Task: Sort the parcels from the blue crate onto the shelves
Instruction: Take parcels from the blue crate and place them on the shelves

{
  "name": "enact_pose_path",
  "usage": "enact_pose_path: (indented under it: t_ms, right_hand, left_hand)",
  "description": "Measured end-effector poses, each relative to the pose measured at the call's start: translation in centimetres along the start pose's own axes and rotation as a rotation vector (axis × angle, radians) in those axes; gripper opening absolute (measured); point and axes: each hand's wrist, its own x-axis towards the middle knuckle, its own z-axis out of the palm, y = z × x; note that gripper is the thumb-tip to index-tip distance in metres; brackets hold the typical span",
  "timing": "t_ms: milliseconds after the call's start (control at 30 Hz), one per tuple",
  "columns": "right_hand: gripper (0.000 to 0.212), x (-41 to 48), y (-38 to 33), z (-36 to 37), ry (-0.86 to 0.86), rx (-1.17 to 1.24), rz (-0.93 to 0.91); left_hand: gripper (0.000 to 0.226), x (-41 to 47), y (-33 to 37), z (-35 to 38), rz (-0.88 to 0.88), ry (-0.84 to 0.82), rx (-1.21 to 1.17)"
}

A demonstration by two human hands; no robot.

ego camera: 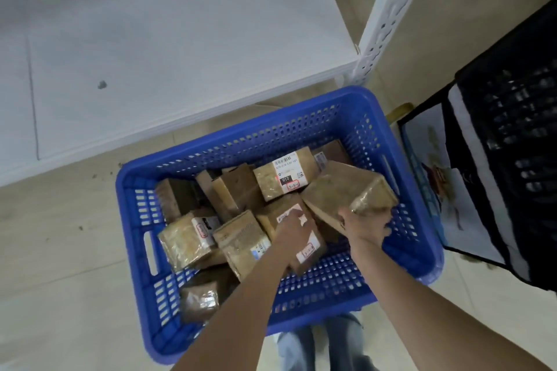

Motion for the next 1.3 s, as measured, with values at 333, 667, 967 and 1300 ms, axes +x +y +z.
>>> enact_pose_path:
  t_ms: [333,667,967,1300]
  right_hand:
    - [0.082,-16.6,-9.6,-6.4,-0.544,0.355,-0.179]
    - [0.047,-33.1,-16.4,-14.4,-0.954,0.503,-0.031]
    - [0.082,-39.2,-19.9,-18.8,-1.015,0.378,-0.139]
    - [0.053,-46.8,-23.1,-22.3,-1.218,0.128,-0.085]
  left_hand:
    - [0.088,-15.0,6.1,-14.2,-0.023,0.316,-0.674]
    - [0.071,-33.5,9.5,-29.0,0.059,0.412,-1.16]
    - [0.057,-42.7,8.0,-33.4,0.272,0.376,-1.114]
    - [0.059,-50.7,8.5,-39.3,0.6,0.231,-1.375]
